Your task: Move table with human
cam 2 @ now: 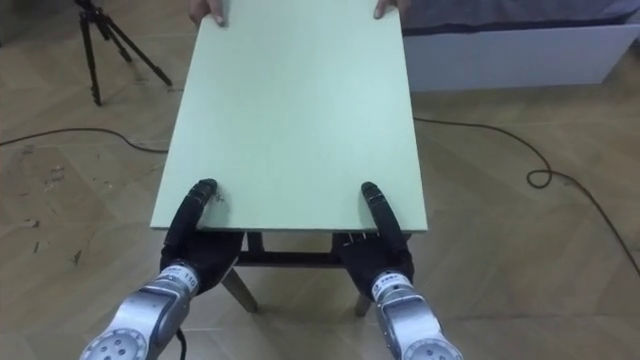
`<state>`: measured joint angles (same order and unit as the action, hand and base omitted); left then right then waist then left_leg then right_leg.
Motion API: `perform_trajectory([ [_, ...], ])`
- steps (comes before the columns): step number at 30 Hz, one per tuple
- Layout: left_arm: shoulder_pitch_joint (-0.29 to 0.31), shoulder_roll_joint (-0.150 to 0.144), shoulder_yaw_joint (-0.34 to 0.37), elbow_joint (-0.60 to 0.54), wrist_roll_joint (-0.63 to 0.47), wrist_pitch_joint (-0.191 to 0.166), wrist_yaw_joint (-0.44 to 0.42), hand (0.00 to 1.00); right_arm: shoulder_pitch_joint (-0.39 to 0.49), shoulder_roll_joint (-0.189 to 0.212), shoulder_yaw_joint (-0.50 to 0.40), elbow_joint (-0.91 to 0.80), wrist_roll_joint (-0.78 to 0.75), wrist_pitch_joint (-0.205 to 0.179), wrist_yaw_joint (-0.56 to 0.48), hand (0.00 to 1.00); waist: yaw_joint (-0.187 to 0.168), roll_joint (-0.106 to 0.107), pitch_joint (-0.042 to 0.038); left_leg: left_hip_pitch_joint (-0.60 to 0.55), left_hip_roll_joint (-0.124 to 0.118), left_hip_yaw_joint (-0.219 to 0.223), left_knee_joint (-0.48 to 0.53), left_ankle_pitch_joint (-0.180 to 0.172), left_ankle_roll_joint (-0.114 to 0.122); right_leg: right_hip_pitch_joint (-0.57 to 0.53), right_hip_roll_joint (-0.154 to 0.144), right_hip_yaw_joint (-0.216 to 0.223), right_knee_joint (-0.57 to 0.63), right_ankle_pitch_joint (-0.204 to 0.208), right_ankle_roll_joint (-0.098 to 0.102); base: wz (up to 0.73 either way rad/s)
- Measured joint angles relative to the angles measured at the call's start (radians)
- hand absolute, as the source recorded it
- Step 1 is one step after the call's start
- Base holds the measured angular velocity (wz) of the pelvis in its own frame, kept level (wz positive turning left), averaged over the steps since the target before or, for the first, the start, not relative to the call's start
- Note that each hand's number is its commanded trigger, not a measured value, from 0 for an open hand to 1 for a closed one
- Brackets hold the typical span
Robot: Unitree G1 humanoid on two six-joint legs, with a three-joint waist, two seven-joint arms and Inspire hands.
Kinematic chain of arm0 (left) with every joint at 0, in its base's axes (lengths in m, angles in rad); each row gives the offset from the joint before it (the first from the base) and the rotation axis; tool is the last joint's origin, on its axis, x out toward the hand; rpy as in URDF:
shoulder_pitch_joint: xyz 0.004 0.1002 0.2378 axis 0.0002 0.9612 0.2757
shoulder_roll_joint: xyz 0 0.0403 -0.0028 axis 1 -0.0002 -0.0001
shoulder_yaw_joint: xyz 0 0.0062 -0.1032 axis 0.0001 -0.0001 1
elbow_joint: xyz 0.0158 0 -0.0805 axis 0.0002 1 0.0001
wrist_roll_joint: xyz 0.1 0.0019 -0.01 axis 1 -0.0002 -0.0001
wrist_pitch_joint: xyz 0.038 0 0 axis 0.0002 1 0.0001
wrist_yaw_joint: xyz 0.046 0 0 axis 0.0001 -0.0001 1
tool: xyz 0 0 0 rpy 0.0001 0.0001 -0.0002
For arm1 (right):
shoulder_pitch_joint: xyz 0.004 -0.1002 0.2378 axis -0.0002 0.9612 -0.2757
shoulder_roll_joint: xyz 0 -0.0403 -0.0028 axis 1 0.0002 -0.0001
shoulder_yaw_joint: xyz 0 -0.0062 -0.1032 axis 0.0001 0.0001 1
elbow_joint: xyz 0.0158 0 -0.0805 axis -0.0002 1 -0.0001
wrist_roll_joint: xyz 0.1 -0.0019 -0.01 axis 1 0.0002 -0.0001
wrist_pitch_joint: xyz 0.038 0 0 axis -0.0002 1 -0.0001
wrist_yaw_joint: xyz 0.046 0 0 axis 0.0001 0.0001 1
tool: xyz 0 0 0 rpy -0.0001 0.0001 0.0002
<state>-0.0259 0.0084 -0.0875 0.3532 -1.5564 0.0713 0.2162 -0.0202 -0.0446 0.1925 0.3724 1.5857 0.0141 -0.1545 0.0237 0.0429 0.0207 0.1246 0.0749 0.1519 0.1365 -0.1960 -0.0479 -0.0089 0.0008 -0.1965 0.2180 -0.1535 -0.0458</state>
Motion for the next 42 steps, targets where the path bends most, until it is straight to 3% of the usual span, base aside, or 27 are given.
perform_trajectory([
  [2,0.02,-0.005,0.0,-0.011,0.0,0.01,-0.008,1.0,0.0,-0.002,-0.006,-0.001,-0.009,0.014,0.0,1.0,-0.003,0.003,-0.0109,0.001,0.001,0.0,0.0,0.0,0.0,0.001,0.0,-0.001,0.002,0.0,0.0,0.0],
  [3,0.03,-0.006,0.002,-0.02,0.0,0.01,-0.008,1.0,0.001,-0.005,-0.007,-0.004,-0.012,0.018,0.0,1.0,-0.004,0.004,-0.0125,0.002,0.001,0.0,0.0,0.0,0.0,0.002,0.0,0.0,0.002,0.0,0.0,0.0],
  [8,0.14,-0.011,-0.011,-0.146,0.003,0.005,-0.008,1.0,0.076,-0.015,0.012,-0.119,-0.021,0.02,0.001,1.0,-0.017,0.003,-0.0128,0.02,0.004,0.009,-0.003,0.0,0.0,0.024,0.001,0.005,0.002,0.0,0.0,0.05],
  [16,0.179,-0.009,-0.027,-0.183,0.031,-0.009,-0.022,1.0,0.124,-0.002,0.027,-0.147,-0.026,0.004,0.046,1.0,-0.013,-0.01,-0.012,0.026,0.0,0.009,-0.006,0.0,0.0,0.028,-0.002,0.005,0.002,0.0,0.0,0.0],
  [19,0.2,-0.005,-0.041,-0.216,0.04,-0.023,-0.025,1.0,0.161,0.0,0.046,-0.195,-0.026,-0.018,0.046,1.0,-0.005,-0.018,-0.0072,0.02,0.001,0.009,-0.008,0.0,0.0,0.021,-0.001,0.003,0.001,0.0,0.0,0.0],
  [24,0.254,0.002,-0.075,-0.275,0.047,-0.041,-0.033,1.0,0.235,-0.003,0.058,-0.273,-0.036,-0.049,0.046,1.0,0.005,-0.02,-0.0074,0.004,0.0,0.01,-0.007,0.0,0.0,0.003,-0.002,0.004,0.001,0.0,0.0,0.0],
  [28,0.283,0.004,-0.096,-0.282,0.089,-0.084,-0.068,1.0,0.286,0.001,0.094,-0.316,-0.04,-0.079,0.049,1.0,0.009,-0.02,-0.0075,-0.01,0.0,0.01,-0.003,0.0,0.0,-0.008,-0.001,0.004,0.001,0.0,0.001,-0.02],
  [34,0.311,0.008,-0.127,-0.283,0.111,-0.116,-0.122,1.0,0.333,0.001,0.115,-0.324,-0.034,-0.114,0.106,1.0,0.011,-0.021,-0.0085,-0.037,0.0,0.01,0.001,0.0,0.0,-0.035,-0.001,0.006,0.005,0.0,0.0,0.03],
  [42,0.388,0.018,-0.188,-0.313,0.111,-0.185,-0.17,1.0,0.396,-0.023,0.17,-0.332,-0.029,-0.175,0.179,1.0,0.008,-0.026,-0.0083,-0.059,-0.001,0.01,0.018,0.0,0.0,-0.047,-0.001,0.003,0.008,0.0,0.0,0.02],
])
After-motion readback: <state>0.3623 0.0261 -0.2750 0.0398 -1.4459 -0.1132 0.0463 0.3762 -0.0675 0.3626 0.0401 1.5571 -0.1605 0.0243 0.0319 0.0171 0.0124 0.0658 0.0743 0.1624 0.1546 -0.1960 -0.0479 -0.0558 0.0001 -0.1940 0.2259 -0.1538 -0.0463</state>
